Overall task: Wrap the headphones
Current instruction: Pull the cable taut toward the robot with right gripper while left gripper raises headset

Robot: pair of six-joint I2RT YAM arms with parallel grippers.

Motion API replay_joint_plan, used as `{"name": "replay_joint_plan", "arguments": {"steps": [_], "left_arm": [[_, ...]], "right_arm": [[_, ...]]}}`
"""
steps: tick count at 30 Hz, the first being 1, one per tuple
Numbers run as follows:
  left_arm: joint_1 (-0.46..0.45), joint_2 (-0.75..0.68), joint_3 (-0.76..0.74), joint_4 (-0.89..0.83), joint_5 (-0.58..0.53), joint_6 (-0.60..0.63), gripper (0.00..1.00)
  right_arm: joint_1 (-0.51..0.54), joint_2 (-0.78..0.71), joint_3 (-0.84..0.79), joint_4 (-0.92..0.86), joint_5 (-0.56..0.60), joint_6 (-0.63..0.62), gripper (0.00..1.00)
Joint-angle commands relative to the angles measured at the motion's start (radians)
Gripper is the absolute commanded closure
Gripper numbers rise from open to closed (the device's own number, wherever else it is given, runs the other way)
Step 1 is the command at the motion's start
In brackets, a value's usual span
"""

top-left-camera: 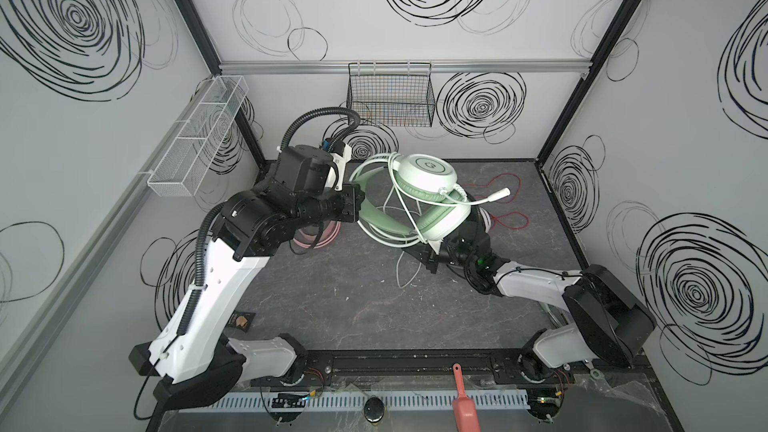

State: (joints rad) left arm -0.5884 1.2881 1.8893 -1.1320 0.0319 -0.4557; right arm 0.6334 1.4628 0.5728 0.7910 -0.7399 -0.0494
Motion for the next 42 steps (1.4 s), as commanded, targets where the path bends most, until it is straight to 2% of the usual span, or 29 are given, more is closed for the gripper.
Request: {"name": "replay_joint_plan", "arguments": {"steps": [1, 2, 5, 12, 16, 20, 23, 26, 29, 36, 42], "left_arm": [[0.01, 0.004, 0.054, 0.077, 0.046, -0.017, 1.0], [0.01, 0.007, 0.058, 0.077, 0.046, -0.016, 1.0], [0.01, 0.01, 0.068, 0.077, 0.046, -0.018, 1.0], [0.017, 0.012, 0.078, 0.077, 0.043, -0.02, 1.0], [0.022, 0.011, 0.078, 0.075, 0.033, -0.019, 1.0], [0.04, 0.018, 0.086, 0.071, 0.015, -0.021, 1.0], [0.062, 0.042, 0.115, 0.057, -0.043, -0.02, 1.0], [0.088, 0.077, 0.155, 0.034, -0.142, -0.009, 1.0], [0.102, 0.103, 0.183, 0.004, -0.252, 0.008, 1.0], [0.13, 0.118, 0.176, -0.017, -0.425, 0.056, 1.0], [0.145, 0.106, 0.103, -0.002, -0.661, 0.077, 1.0]], "right_arm": [[-0.004, 0.021, -0.012, 0.17, -0.058, 0.082, 0.71], [-0.003, 0.033, -0.006, 0.183, -0.066, 0.101, 0.66], [-0.001, 0.081, 0.034, 0.175, -0.096, 0.134, 0.61], [0.035, 0.197, 0.074, 0.227, -0.095, 0.204, 0.63], [0.063, 0.216, 0.051, 0.256, -0.09, 0.242, 0.71], [0.106, 0.186, -0.012, 0.273, -0.064, 0.313, 0.86], [0.18, 0.141, -0.027, 0.131, -0.023, 0.323, 1.0], [0.283, 0.047, -0.027, -0.101, 0.099, 0.293, 1.0], [0.393, -0.077, -0.015, -0.361, 0.331, 0.276, 1.0], [0.531, -0.26, 0.111, -0.869, 0.673, 0.237, 1.0], [0.635, -0.352, 0.231, -1.126, 0.933, 0.191, 1.0]]}}
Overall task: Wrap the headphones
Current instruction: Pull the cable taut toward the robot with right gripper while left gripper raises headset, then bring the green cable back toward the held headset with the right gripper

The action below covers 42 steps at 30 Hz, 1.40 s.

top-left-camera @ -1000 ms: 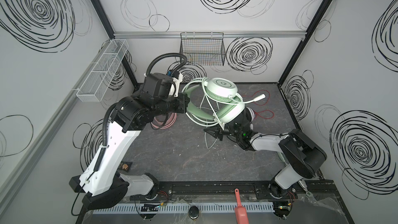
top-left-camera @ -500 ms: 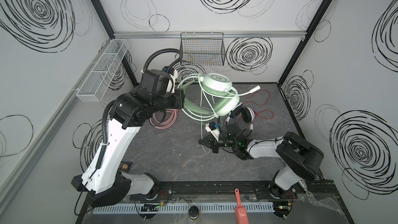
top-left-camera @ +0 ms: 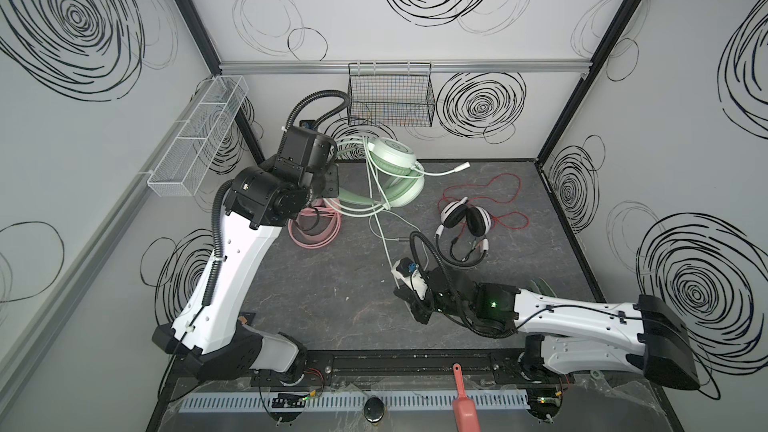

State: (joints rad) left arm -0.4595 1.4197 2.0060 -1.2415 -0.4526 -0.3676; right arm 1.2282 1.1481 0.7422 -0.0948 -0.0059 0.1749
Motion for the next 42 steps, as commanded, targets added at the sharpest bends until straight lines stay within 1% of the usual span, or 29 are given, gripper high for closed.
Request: {"name": "replay_joint_plan", "arguments": {"steps": [1, 4, 6, 8, 13, 14, 15, 17, 19, 22, 25, 27, 28, 29, 31, 33, 35, 38, 42], "left_arm": [[0.016, -0.029, -0.027, 0.109, -0.212, -0.01, 1.0], [0.006, -0.04, -0.064, 0.115, -0.298, -0.018, 1.0], [-0.005, -0.042, -0.079, 0.111, -0.342, -0.028, 1.0], [-0.021, -0.042, -0.102, 0.114, -0.353, -0.031, 1.0], [-0.101, -0.034, -0.182, 0.1, -0.383, -0.056, 1.0], [-0.12, -0.037, -0.206, 0.096, -0.387, -0.056, 1.0], [-0.137, -0.04, -0.229, 0.091, -0.397, -0.085, 1.0], [-0.165, -0.053, -0.279, 0.083, -0.413, -0.098, 1.0], [-0.201, -0.073, -0.332, 0.079, -0.432, -0.112, 1.0], [-0.251, -0.09, -0.389, 0.039, -0.452, -0.147, 1.0], [-0.314, -0.107, -0.421, 0.008, -0.435, -0.172, 1.0], [-0.357, -0.114, -0.433, -0.013, -0.406, -0.185, 1.0], [-0.372, -0.118, -0.44, -0.019, -0.393, -0.189, 1.0], [-0.386, -0.126, -0.452, -0.023, -0.368, -0.189, 1.0], [-0.399, -0.146, -0.484, -0.006, -0.302, -0.177, 1.0], [-0.411, -0.169, -0.517, 0.008, -0.253, -0.173, 1.0], [-0.414, -0.189, -0.545, 0.012, -0.232, -0.173, 1.0], [-0.413, -0.214, -0.582, 0.009, -0.231, -0.175, 1.0], [-0.413, -0.234, -0.625, 0.005, -0.241, -0.177, 1.0]], "right_arm": [[0.056, -0.047, 0.087, -0.274, 0.239, -0.037, 1.0], [0.11, -0.065, 0.177, -0.381, 0.378, -0.053, 1.0], [0.143, -0.064, 0.252, -0.449, 0.45, -0.063, 1.0], [0.168, -0.053, 0.314, -0.491, 0.506, -0.089, 1.0], [0.198, -0.018, 0.434, -0.517, 0.66, -0.228, 1.0], [0.199, -0.003, 0.465, -0.533, 0.716, -0.256, 1.0], [0.198, 0.011, 0.494, -0.546, 0.782, -0.28, 1.0], [0.198, 0.033, 0.535, -0.555, 0.896, -0.35, 1.0], [0.196, 0.043, 0.547, -0.521, 1.002, -0.445, 1.0], [0.18, 0.04, 0.511, -0.376, 1.111, -0.638, 1.0], [0.142, 0.004, 0.42, -0.122, 1.134, -0.86, 1.0], [0.117, -0.022, 0.345, 0.079, 1.128, -1.002, 0.98], [0.108, -0.031, 0.322, 0.138, 1.115, -1.041, 0.97], [0.097, -0.038, 0.305, 0.185, 1.097, -1.07, 0.95], [0.073, -0.042, 0.286, 0.25, 1.077, -1.113, 0.81], [0.049, -0.042, 0.266, 0.318, 1.069, -1.157, 0.72], [0.029, -0.044, 0.258, 0.36, 1.06, -1.178, 0.62], [0.004, -0.046, 0.268, 0.366, 1.054, -1.182, 0.58], [-0.01, -0.069, 0.284, 0.36, 1.062, -1.209, 0.57]]}}
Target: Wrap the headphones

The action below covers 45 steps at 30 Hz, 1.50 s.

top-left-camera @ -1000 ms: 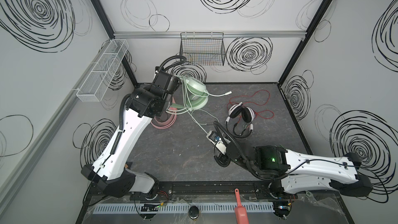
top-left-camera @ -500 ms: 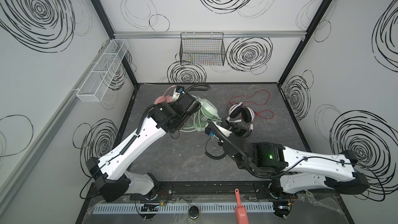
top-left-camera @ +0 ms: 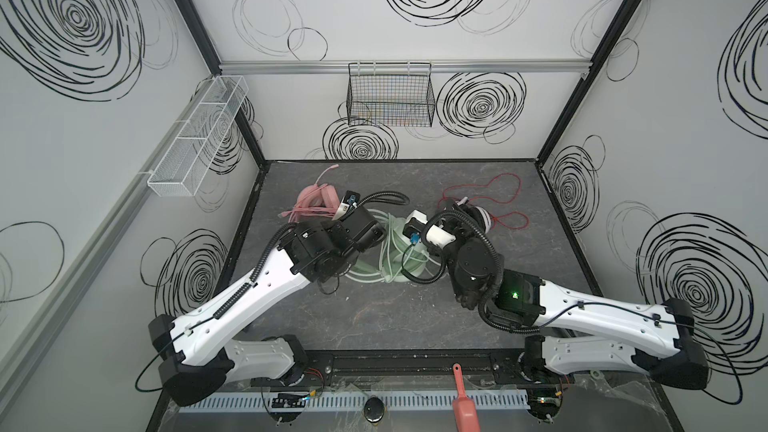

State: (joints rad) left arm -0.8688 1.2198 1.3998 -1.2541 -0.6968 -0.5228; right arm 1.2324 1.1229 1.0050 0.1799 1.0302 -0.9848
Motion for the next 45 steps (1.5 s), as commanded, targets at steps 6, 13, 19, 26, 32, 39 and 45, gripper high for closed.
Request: {"name": "replay_joint_plan", "arguments": {"steps": [6, 13, 19, 26, 32, 39, 45], "left_arm": [[-0.003, -0.027, -0.036, 0.011, -0.036, -0.043, 1.0], [-0.003, -0.008, -0.031, -0.002, -0.069, -0.058, 1.0], [0.035, -0.015, -0.003, -0.047, -0.148, -0.117, 1.0], [0.076, -0.004, 0.031, -0.004, -0.122, -0.074, 1.0], [0.008, -0.011, -0.012, 0.024, -0.059, -0.029, 1.0], [-0.113, -0.08, -0.122, 0.163, 0.213, 0.026, 1.0], [-0.153, -0.13, -0.145, 0.24, 0.382, 0.031, 1.0]], "right_arm": [[-0.017, -0.075, 0.077, 0.048, 0.048, -0.079, 0.57], [-0.016, -0.072, 0.136, 0.116, 0.071, -0.194, 0.56], [-0.017, -0.073, 0.185, 0.144, 0.085, -0.248, 0.56], [0.014, -0.081, 0.195, 0.035, 0.049, -0.097, 0.88], [-0.039, -0.074, 0.222, 0.046, -0.03, -0.104, 1.0], [-0.167, -0.051, 0.366, -0.316, -0.646, 0.166, 1.0], [-0.305, -0.025, 0.373, -0.349, -1.007, 0.396, 1.0]]}}
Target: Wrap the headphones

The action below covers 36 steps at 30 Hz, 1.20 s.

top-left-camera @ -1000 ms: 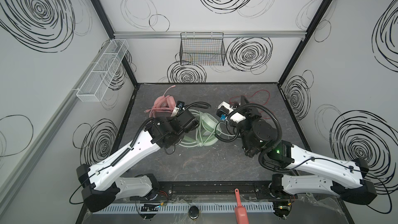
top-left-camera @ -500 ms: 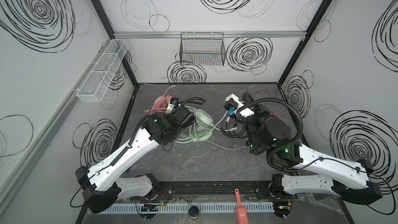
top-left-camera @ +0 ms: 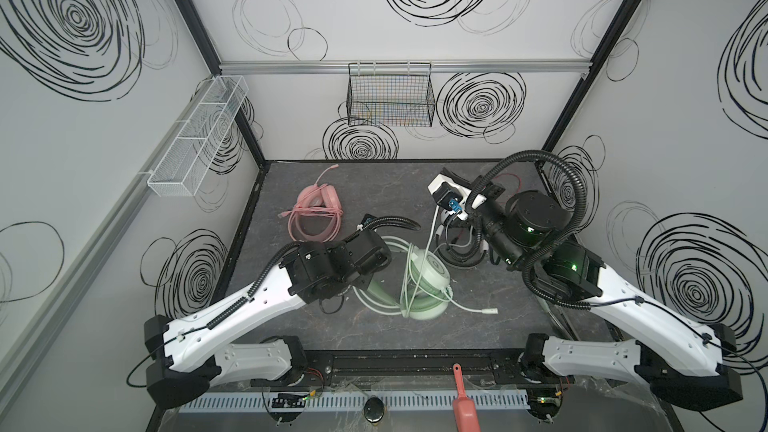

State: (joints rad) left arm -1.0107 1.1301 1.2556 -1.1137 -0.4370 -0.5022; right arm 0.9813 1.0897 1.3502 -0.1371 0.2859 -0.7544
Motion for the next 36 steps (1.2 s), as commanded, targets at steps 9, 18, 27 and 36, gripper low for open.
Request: {"name": "replay_joint_plan", "arguments": {"steps": [9, 18, 27, 36], "left_arm": [[-0.08, -0.05, 0.028, 0.146, 0.219, 0.01, 1.0], [-0.106, -0.045, 0.06, 0.129, 0.206, -0.008, 1.0], [-0.076, -0.043, 0.149, 0.045, 0.143, -0.008, 1.0], [0.014, 0.0, 0.356, -0.006, 0.079, -0.011, 1.0]], "right_arm": [[-0.241, 0.149, 0.049, -0.082, -0.616, 0.371, 1.0], [-0.383, 0.216, -0.059, 0.034, -0.763, 0.523, 1.0], [-0.433, 0.107, -0.322, 0.215, -0.754, 0.63, 1.0], [-0.435, 0.061, -0.619, 0.548, -0.835, 0.755, 0.54]]}}
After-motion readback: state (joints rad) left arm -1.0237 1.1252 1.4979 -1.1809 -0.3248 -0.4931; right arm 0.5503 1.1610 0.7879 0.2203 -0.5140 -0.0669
